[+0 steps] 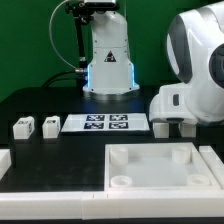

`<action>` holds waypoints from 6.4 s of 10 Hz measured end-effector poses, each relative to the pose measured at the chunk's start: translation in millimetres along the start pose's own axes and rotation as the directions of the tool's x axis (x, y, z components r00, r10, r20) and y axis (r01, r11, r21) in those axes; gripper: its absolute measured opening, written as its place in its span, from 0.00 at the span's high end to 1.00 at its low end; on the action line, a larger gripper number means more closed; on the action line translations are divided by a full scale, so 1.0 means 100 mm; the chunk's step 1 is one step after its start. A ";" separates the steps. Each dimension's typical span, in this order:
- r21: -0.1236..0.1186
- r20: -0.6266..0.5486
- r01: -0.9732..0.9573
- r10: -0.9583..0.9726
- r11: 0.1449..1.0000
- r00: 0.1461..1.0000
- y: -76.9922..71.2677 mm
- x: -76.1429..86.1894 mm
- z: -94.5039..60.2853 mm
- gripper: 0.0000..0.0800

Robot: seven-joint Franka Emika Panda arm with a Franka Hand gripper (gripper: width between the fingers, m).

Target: Assemble one leg

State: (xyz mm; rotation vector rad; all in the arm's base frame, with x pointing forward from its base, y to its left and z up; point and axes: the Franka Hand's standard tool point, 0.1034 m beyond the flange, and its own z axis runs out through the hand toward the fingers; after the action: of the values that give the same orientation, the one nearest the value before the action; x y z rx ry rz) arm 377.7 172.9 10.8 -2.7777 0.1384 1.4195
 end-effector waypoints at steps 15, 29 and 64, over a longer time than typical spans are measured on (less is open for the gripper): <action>-0.003 -0.069 0.072 -0.072 0.997 0.995 0.19 -0.33 -0.95 0.64; -0.105 -0.971 0.210 -0.145 0.972 0.189 0.35 -0.07 -2.37 0.64; -0.173 -0.982 0.199 -0.185 0.965 0.045 0.44 0.93 -2.43 0.19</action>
Offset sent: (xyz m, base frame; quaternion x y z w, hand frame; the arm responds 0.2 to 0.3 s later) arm 0.0000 0.0000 0.0000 0.0000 0.0000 0.0000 1.0000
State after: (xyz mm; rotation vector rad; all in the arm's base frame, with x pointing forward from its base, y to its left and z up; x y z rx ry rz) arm 624.6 108.2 79.1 -2.9293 -0.2367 -0.8450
